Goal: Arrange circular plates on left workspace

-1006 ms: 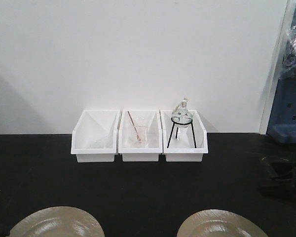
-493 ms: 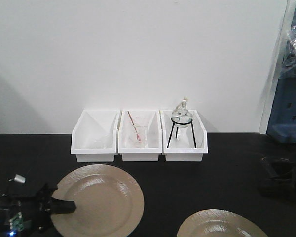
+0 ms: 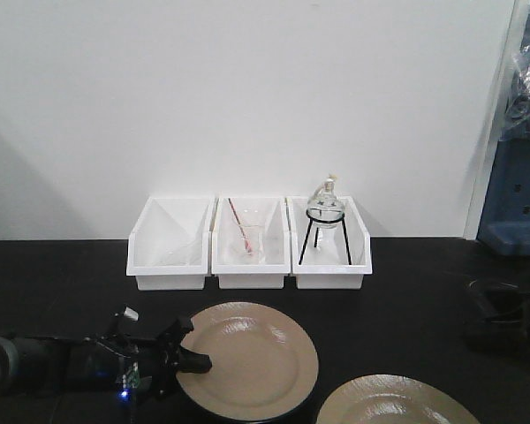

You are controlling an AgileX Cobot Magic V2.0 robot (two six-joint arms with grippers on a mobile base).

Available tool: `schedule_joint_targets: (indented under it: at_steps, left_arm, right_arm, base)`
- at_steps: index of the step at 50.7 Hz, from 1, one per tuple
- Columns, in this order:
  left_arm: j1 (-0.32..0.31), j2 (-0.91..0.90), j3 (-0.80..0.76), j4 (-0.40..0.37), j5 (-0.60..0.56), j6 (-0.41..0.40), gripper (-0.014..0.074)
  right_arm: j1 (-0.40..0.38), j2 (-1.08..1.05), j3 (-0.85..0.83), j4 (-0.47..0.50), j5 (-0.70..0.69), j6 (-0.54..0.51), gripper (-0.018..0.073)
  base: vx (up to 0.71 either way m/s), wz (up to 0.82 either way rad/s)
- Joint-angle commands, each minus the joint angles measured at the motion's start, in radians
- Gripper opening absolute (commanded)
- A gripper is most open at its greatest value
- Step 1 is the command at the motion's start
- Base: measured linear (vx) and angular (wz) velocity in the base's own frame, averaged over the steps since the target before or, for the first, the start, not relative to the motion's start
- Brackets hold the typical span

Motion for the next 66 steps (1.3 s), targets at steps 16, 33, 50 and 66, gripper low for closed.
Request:
schedule_joint_targets:
  at_steps: [16,33,50,66]
  left_arm:
    - [-0.005,-0.054,-0.044,-0.114,0.071,0.168,0.0312]
    - [0.021,-0.069,-0.045,0.054,0.064,0.19,0.0586]
    - [0.183,-0.159,-0.046,0.328,0.276,0.118,0.0568]
    - [0.299,-0.356,-0.046,0.53,0.365,0.052,-0.001]
  right_arm:
    - [-0.004,-0.04,-0.03,0.088,0.025,-0.036,-0.0004]
    - [-0.004,-0.04,-0.03,0.069,0.022,-0.061,-0.0004]
    - [-0.022,-0.04,-0.033,-0.059,0.004,-0.232,0.0026]
    - [-0.181,-0.04,-0.033,-0.342,-0.164,-0.047,0.025]
  base:
    - [0.0,0.0]
    - [0.0,0.0]
    - [0.0,0.0]
    - [0.0,0.0]
